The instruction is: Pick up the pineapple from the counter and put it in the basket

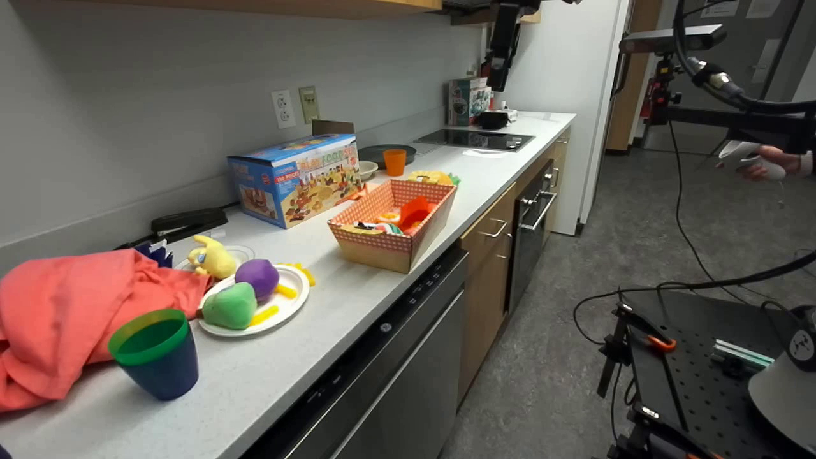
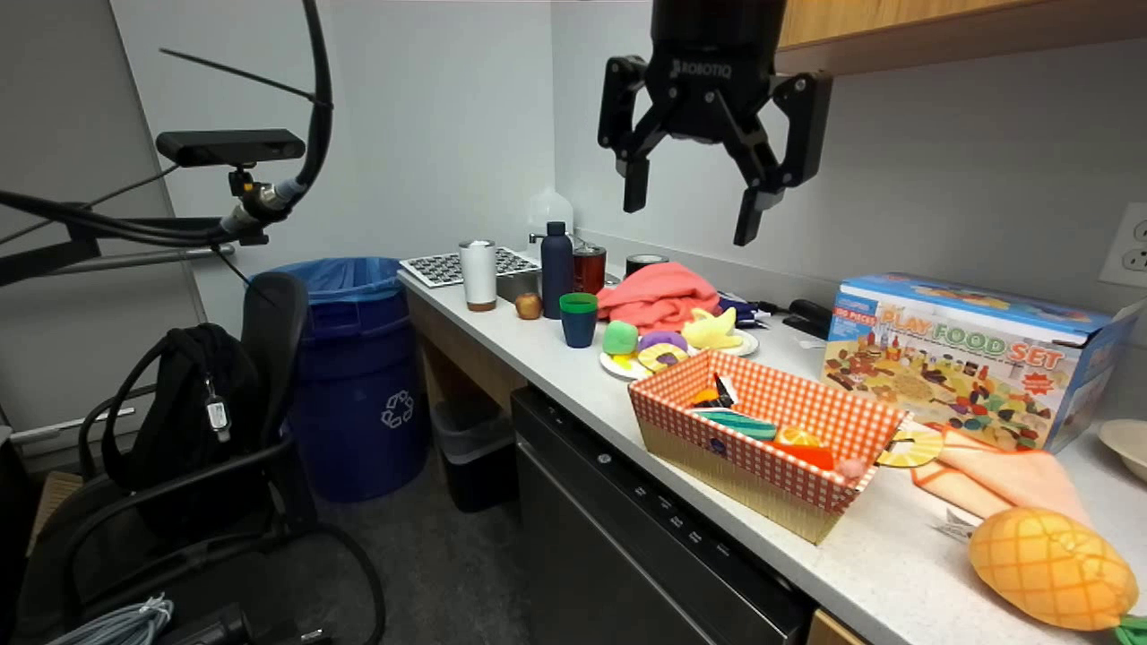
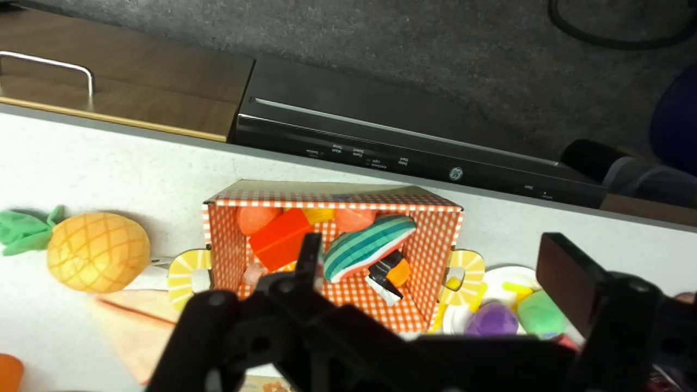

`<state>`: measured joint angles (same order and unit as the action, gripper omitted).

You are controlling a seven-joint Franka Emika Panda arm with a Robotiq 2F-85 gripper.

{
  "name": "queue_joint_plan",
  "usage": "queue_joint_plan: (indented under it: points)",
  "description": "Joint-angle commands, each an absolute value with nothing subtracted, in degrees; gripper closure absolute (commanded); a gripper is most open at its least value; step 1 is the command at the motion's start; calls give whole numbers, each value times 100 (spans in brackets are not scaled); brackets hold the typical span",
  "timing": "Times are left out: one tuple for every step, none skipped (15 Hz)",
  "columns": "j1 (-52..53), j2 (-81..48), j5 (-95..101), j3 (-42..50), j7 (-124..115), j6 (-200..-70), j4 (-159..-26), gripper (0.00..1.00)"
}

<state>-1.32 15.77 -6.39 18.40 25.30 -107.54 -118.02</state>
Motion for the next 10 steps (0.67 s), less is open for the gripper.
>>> queue_joint_plan:
  points:
    - [-332, 684, -833, 1708, 2470, -10739, -11101, 0]
    - [-379, 512, -845, 1692, 2457, -10733, -10978, 0]
    - [-444, 320, -886, 1696, 2458, -10702, -10827, 0]
    - [-515, 175, -888, 1689, 2442, -10675, -10690, 0]
    - [-613, -1, -943, 1712, 2457, -10641, -10514, 0]
    - [-720, -141, -987, 1729, 2479, -10604, -10350, 0]
    - [-848, -259, -1029, 1756, 2504, -10577, -10191, 0]
    - [-975, -388, -1078, 1766, 2511, -10554, -10036, 0]
    - [-1120, -501, -1106, 1784, 2513, -10532, -9889, 0]
    - [-1252, -607, -1142, 1790, 2513, -10507, -9751, 0]
